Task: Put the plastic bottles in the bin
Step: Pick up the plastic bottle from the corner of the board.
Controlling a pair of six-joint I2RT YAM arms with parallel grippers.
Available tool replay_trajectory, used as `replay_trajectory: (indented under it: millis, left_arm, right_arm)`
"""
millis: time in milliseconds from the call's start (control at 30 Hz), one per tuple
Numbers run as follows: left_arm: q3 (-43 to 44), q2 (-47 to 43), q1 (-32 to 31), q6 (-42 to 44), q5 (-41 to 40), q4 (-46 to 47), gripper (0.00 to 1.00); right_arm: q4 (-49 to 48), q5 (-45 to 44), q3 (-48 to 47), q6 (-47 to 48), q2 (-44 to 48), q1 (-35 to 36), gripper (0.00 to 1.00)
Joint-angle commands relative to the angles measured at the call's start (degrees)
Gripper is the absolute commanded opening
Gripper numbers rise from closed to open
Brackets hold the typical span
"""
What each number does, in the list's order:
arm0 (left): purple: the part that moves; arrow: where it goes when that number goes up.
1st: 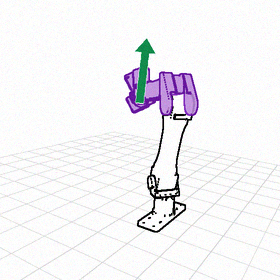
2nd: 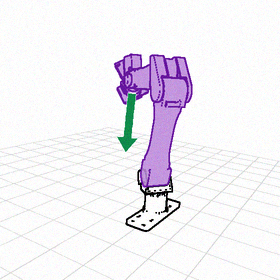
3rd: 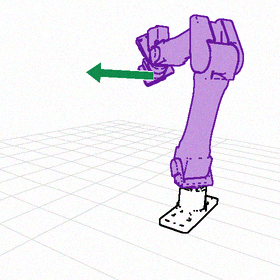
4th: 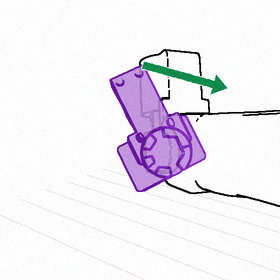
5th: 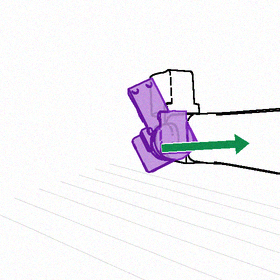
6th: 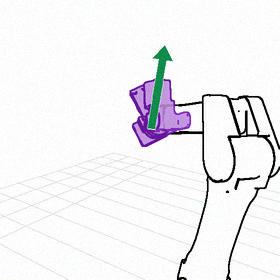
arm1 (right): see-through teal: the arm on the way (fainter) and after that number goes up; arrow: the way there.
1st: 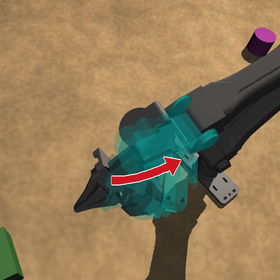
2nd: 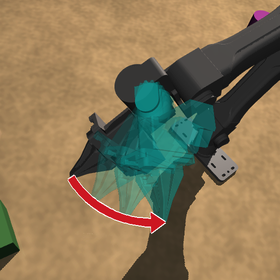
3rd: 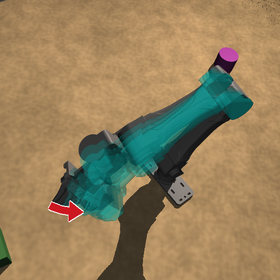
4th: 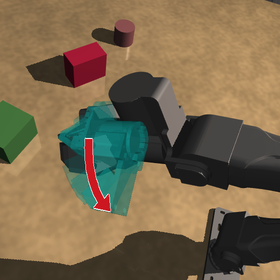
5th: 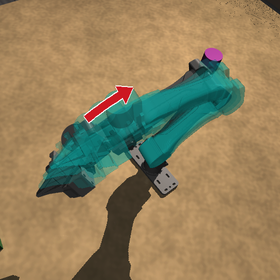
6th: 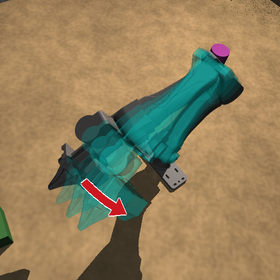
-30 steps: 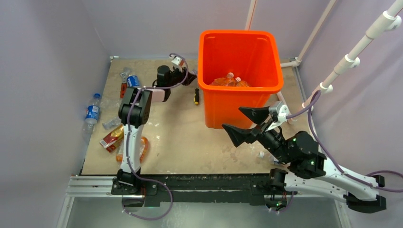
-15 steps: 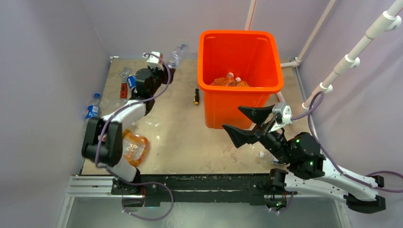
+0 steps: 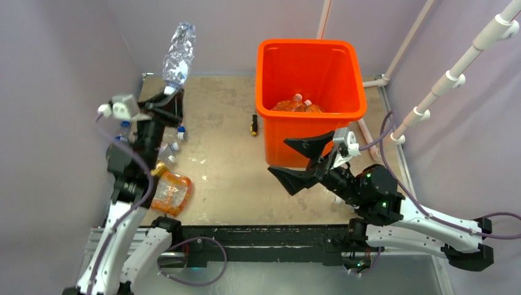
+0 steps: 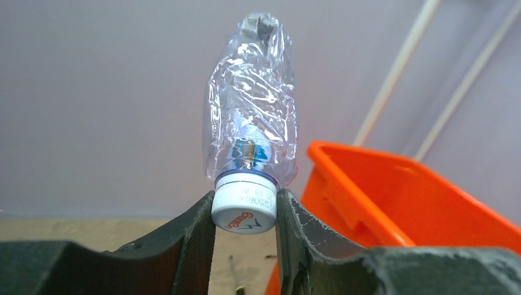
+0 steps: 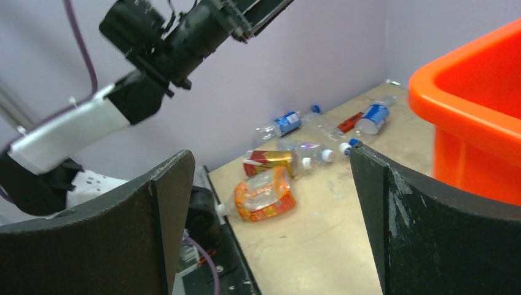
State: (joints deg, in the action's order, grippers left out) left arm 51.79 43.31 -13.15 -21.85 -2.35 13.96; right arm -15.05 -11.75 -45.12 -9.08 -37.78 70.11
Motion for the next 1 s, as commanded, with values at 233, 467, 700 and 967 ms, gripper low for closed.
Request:
replay_trajectory:
  millis: [233,467,700,967]
  left_arm:
    - [-22.86,-22.73,0.14,-14.92,18.69,21.22,0.00]
    - [-27.67,-26.38,0.14,-18.53,26.05,29.74,0.00]
    - [-28.67,-25.87,-0.47,-21.04,30.32,36.67,0.00]
    - [-28.76,-23.69,-0.48,-24.13,32.65,42.95,0.00]
  right_arm:
    - [-10.19,4.29,-14.37,-9.33,-17.02,0.21,0.99]
    - [-9.29,-2.88,-23.20,-7.27,-26.28,0.18,0.99]
    - [-10.01,-3.00,-27.97,-5.43,-27.41,-0.62,0.99]
    - [-6.82,19.11,-36.87,-19.97,-32.28,-11.69,0.99]
